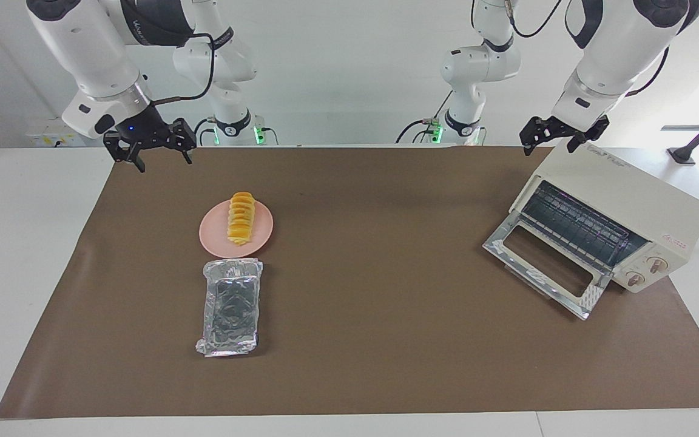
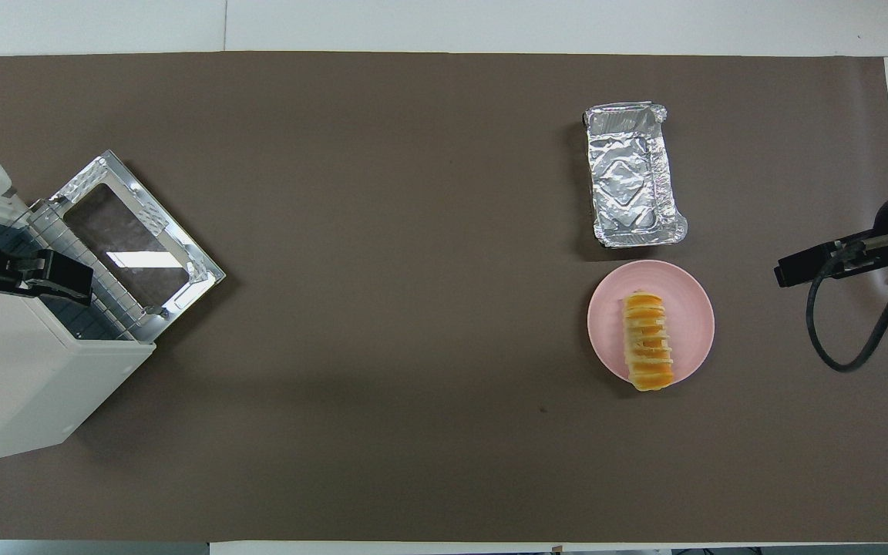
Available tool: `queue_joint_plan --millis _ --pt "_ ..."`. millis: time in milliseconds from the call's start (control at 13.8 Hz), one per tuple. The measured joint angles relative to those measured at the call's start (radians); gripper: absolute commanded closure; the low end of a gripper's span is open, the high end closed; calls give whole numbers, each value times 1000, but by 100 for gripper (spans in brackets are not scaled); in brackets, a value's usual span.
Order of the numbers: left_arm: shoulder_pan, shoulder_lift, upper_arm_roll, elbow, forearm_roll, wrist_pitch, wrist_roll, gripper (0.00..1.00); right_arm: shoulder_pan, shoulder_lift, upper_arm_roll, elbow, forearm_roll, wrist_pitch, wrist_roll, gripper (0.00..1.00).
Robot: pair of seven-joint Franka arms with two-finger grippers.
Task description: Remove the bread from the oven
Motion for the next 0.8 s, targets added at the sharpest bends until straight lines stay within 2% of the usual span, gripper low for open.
queue_joint_plan --millis 796 --pt "0 0 0 0 0 0 0 0 -4 0 -4 21 -7 0 2 0"
